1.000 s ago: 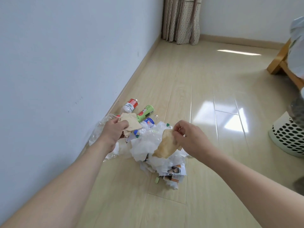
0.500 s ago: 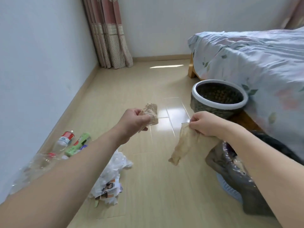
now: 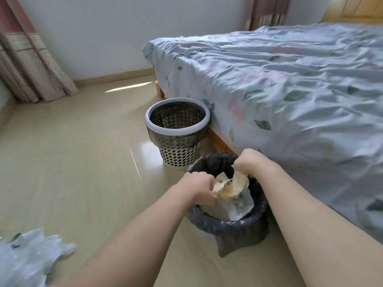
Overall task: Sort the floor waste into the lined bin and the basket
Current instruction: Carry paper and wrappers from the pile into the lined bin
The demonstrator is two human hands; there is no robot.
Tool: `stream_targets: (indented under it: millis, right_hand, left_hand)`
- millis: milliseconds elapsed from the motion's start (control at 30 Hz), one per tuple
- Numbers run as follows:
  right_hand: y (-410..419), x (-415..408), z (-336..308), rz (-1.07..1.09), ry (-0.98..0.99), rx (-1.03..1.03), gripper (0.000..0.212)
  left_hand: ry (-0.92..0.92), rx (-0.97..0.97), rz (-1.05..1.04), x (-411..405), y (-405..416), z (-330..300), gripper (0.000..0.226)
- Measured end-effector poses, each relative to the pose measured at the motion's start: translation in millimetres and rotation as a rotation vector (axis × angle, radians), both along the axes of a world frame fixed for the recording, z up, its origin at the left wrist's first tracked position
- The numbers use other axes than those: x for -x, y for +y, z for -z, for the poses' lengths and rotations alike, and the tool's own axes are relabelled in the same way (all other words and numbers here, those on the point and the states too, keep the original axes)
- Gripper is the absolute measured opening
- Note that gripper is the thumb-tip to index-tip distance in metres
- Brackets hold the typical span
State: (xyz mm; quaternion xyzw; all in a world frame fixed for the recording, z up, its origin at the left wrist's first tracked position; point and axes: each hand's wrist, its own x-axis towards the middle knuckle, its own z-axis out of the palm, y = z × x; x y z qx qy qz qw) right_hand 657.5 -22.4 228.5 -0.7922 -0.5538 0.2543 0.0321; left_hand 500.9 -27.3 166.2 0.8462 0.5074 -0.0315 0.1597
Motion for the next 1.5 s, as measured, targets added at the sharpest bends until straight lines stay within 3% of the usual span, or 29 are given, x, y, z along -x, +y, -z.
stream_targets:
  millis: [200,333,667,900,1100,1300,1433,1500]
  right_hand:
    - [3,20,13,-0.150,0.033,0.111,0.006]
    - [9,84,17,-0.336,0.153,0.012,0.021]
    - [-66,348,27,-0.785,0.209,-0.076,0.042]
    - [-156,532,82,-1.066,0.254,0.072,0.046]
    - [-189,609,125,-1.205,0.128,0.071,0.046]
    - [-183,641,157,-1.328,-0.156,-0.166,0.047]
    - [-179,641,178,-1.463,-0.324,-0.242,0.038]
    - [-175,639,186,-1.503,-0.337,-0.290,0.028]
  left_hand:
    - [-0.030,-0.145,-0.060,36,1,-6,0.016]
    - [0.019,-0.194,-0.175,116,-11,-14,0.019]
    - [0.180,-0.061,-0.592,367,-117,-21,0.028]
    - [0.130,0.049,-0.930,530,-239,10,0.021]
    - [-0.085,0.032,-1.394,626,-328,83,0.015]
    - [0.120,-0.423,-1.449,649,-322,135,0.051]
    - [0.031,-0.333,-1.537,660,-284,139,0.073]
    - [0.057,-0.282,-1.568,668,-267,140,0.072]
